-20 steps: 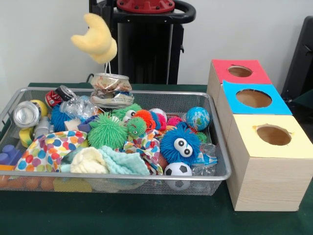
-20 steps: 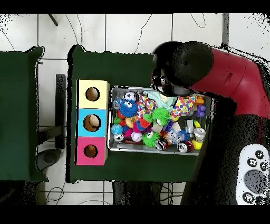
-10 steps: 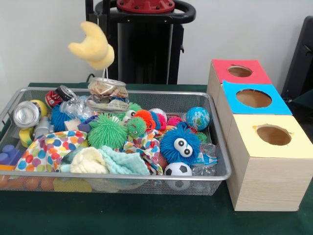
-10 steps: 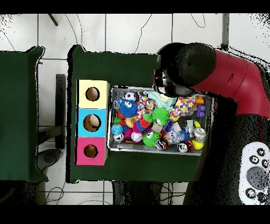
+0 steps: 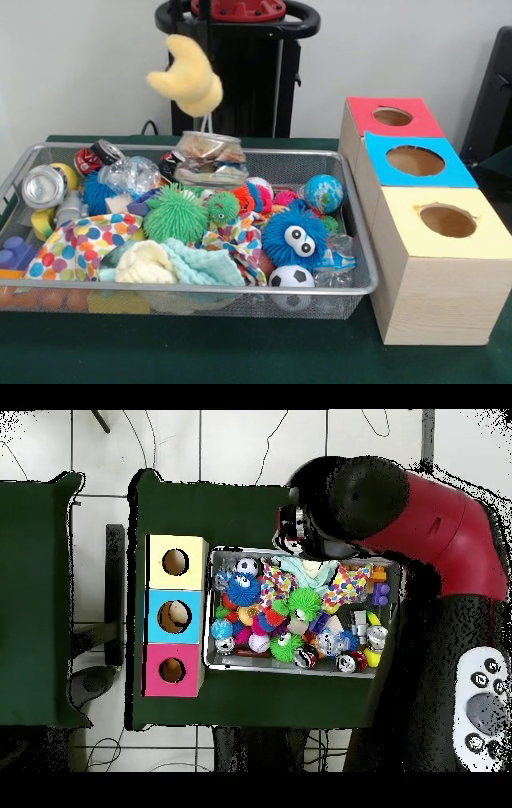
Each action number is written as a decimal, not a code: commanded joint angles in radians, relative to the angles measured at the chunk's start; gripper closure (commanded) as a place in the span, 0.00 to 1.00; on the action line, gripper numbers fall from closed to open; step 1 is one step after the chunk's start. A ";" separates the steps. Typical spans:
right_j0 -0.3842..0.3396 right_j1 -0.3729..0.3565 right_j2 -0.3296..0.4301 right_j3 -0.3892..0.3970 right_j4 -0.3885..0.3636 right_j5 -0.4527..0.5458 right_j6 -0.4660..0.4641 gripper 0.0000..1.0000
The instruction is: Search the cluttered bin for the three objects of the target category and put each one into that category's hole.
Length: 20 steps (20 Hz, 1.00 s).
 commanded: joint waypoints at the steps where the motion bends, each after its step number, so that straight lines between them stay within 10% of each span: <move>1: 0.012 0.022 0.115 0.102 0.074 -0.005 0.127 1.00; 10: -0.030 0.023 0.149 0.175 0.116 0.083 0.021 1.00; 20: -0.072 0.027 0.132 0.186 0.049 -0.116 -0.035 1.00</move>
